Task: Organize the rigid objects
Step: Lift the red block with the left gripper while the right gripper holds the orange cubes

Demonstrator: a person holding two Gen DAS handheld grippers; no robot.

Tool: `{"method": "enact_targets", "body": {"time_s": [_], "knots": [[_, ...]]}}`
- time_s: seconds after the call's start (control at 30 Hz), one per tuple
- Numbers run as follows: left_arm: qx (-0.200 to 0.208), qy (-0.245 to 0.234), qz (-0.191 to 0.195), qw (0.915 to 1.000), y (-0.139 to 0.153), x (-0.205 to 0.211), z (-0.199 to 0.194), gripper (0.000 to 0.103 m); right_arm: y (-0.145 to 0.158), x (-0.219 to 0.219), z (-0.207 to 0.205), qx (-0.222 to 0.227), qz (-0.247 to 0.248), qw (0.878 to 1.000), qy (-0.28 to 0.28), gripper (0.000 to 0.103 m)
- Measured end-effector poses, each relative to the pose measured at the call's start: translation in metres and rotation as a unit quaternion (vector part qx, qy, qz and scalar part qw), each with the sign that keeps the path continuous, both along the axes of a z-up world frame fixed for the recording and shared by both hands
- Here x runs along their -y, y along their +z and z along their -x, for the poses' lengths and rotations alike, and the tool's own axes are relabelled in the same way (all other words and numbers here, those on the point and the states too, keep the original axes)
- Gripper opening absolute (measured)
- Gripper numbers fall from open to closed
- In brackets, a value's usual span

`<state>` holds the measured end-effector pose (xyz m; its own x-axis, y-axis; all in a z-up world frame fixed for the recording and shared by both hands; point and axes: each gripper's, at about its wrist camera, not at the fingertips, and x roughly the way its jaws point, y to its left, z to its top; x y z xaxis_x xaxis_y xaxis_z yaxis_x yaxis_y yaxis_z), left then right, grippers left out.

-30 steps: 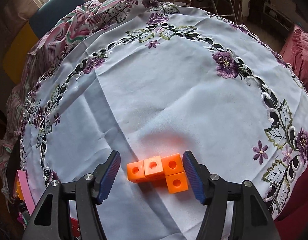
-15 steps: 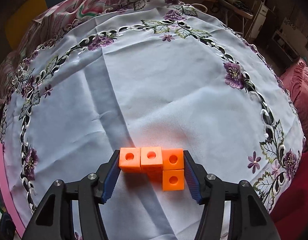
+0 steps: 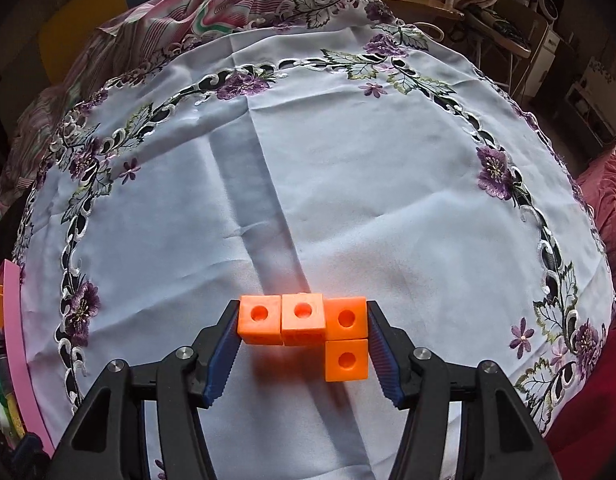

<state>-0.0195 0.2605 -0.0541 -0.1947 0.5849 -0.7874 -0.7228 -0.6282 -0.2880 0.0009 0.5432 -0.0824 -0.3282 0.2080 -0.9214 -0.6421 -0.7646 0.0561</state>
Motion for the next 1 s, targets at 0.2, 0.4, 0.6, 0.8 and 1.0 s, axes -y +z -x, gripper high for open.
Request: {"method": "enact_targets", "body": {"time_s": [0.2,0.4,0.6,0.8,1.0], "knots": [[-0.029,-0.025,0.016,0.9991,-0.007,-0.017,-0.01,0.046,0.002,0.0,-0.001,-0.006,0.007,1.0,-0.001,0.06],[-0.042,-0.051,0.053,0.9964,-0.026,-0.035,-0.003,0.029,0.002,0.0,0.0,-0.009,0.009,1.0,0.004,0.06],[-0.042,-0.057,0.056,0.9959,-0.037,-0.039,-0.008,0.015,0.002,0.001,0.0,-0.01,0.004,1.0,0.007,0.06],[-0.04,-0.02,0.035,0.9984,-0.019,-0.022,-0.012,0.015,0.004,0.008,0.004,-0.017,0.0,1.0,0.027,0.06],[-0.074,0.024,0.023,0.9967,0.011,0.001,-0.011,0.015,0.002,0.032,0.016,-0.013,-0.002,0.996,0.091,0.06]]}}
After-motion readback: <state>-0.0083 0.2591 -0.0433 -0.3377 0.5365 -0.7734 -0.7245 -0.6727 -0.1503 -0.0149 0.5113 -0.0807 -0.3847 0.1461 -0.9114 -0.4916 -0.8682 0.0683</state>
